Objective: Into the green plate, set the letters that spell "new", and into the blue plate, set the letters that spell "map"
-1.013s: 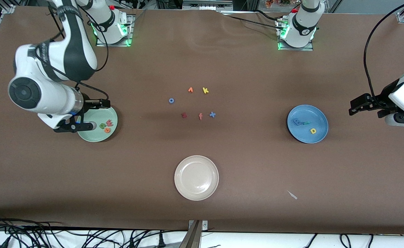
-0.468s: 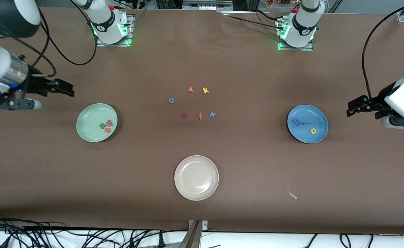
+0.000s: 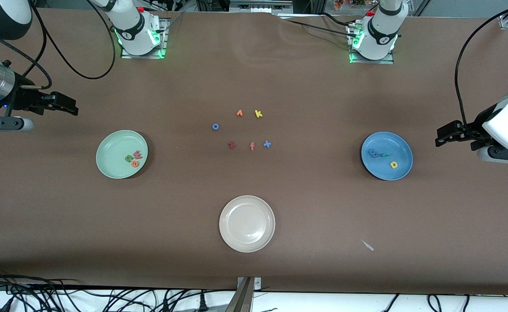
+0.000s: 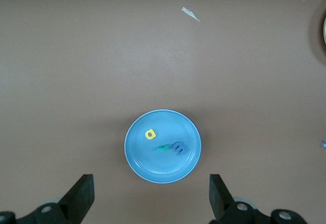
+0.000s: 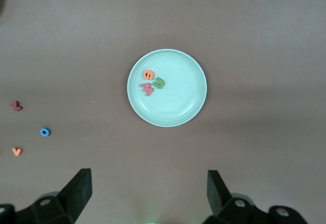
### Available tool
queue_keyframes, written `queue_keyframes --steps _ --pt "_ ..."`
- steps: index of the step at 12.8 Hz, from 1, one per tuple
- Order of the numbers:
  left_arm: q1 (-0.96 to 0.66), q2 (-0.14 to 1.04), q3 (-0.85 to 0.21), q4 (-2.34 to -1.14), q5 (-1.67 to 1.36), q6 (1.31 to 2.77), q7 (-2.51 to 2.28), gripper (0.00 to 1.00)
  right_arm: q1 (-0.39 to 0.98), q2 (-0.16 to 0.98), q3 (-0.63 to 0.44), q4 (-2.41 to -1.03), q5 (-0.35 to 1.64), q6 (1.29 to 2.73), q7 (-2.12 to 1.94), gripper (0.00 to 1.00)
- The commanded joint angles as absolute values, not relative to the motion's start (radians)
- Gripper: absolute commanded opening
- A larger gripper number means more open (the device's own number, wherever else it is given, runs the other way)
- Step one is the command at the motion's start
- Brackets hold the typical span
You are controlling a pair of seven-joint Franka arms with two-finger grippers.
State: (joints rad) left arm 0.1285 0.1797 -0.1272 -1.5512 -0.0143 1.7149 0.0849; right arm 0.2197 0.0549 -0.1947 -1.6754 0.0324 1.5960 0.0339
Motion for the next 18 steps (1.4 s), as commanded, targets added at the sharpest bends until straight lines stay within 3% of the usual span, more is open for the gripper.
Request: queue_keyframes --steps 1,4,18 --pt "0.13 0.175 -0.129 -1.555 0.012 1.718 0.104 0.99 0.201 0.014 -0.16 -1.709 0.012 1.612 0.023 1.0" --pt "0.13 0.175 -0.13 -1.557 0.012 1.718 0.104 0.99 0.199 0.015 -0.124 -1.706 -0.052 1.632 0.025 1.0" --pt "0.129 0.172 -0.133 -1.555 0.012 1.712 0.103 0.99 0.201 0.06 -0.143 -1.651 -0.002 1.634 0.031 1.0"
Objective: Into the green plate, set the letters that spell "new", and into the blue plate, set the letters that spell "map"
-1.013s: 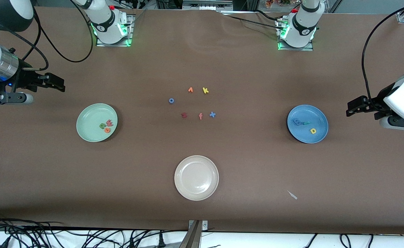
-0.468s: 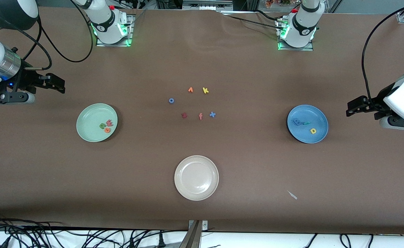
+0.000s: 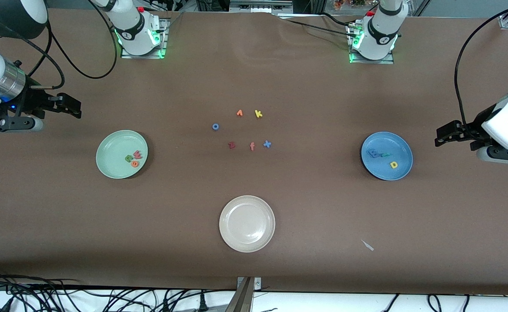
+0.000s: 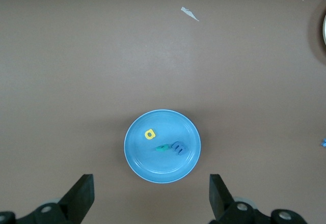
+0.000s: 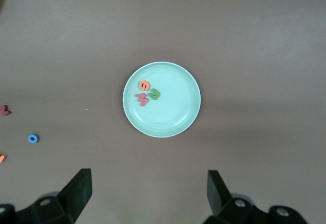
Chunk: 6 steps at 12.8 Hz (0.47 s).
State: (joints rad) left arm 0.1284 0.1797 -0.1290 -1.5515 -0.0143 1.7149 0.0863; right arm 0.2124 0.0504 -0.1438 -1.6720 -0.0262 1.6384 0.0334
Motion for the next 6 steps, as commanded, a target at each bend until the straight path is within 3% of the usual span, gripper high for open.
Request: queue_keyframes --steps 1,6 --pt "0.129 0.172 -0.133 -1.555 0.012 1.712 0.103 0.99 0.202 0.06 -0.144 -1.654 0.009 1.634 0.044 1.0" --pt "0.129 0.172 -0.133 -1.555 0.012 1.712 0.103 0.99 0.202 0.06 -0.144 -1.658 0.021 1.634 0.097 1.0"
